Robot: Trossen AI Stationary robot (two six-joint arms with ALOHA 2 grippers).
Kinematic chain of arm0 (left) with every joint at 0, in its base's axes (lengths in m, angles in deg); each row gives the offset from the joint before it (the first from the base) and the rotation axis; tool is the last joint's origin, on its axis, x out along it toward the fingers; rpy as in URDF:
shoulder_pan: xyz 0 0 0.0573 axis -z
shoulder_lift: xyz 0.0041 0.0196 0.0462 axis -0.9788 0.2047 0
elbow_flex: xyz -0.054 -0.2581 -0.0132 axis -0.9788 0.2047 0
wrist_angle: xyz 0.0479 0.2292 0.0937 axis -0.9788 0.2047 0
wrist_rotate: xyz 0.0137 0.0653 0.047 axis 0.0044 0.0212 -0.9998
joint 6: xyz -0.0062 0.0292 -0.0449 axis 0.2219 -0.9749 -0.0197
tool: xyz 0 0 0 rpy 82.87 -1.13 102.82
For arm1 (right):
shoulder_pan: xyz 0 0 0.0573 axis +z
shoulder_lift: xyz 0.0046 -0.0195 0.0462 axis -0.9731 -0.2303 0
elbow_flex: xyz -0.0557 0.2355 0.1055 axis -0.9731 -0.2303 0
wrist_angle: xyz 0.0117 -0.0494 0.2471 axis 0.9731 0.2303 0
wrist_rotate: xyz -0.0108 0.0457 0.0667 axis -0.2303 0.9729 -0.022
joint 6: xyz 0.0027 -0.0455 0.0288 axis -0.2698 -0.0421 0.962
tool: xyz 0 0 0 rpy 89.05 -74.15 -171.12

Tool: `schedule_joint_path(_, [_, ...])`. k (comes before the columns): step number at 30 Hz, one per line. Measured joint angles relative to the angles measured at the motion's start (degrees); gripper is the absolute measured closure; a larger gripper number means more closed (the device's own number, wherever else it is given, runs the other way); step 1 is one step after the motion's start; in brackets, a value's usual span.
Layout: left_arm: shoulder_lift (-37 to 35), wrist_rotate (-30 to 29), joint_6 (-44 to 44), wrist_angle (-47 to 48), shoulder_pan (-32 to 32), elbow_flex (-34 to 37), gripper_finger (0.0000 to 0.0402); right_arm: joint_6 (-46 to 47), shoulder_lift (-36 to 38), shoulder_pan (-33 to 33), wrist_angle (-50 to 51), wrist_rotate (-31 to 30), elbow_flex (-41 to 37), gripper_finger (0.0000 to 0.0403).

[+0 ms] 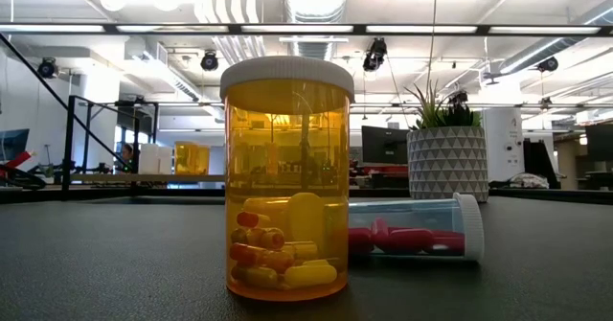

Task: Pick and place medicine bottles onto shelf by color
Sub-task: Put the white pill bottle on the shelf aligned with the other white pill bottles

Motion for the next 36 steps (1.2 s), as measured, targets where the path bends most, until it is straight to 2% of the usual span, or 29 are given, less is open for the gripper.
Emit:
schedule_joint_path(9, [0.1, 0.4, -0.1, 0.1, -0.9, 0.0, 0.0204, -0.3, 0.0, -0.1, 0.1, 0.4, 0.0, 0.0257])
schedule_joint_path(18, [0.4, 0.0, -0.2, 0.0, -0.9, 0.0, 0.0287, -0.8, 0.0, -0.2, 0.0, 0.5, 0.0, 0.0257])
schedule_joint_path(25, [0.4, 0.0, 0.0, 0.1, -0.9, -0.1, 0.0285, -5.2, 0.1, -0.1, -0.1, 1.0, 0.0, 0.0255])
schedule_joint_path(36, [0.4, 0.9, 0.6, 0.2, -0.6, 0.1, 0.0277, -9.4, 1.0, -0.4, 1.3, 4.4, -0.1, 0.0182])
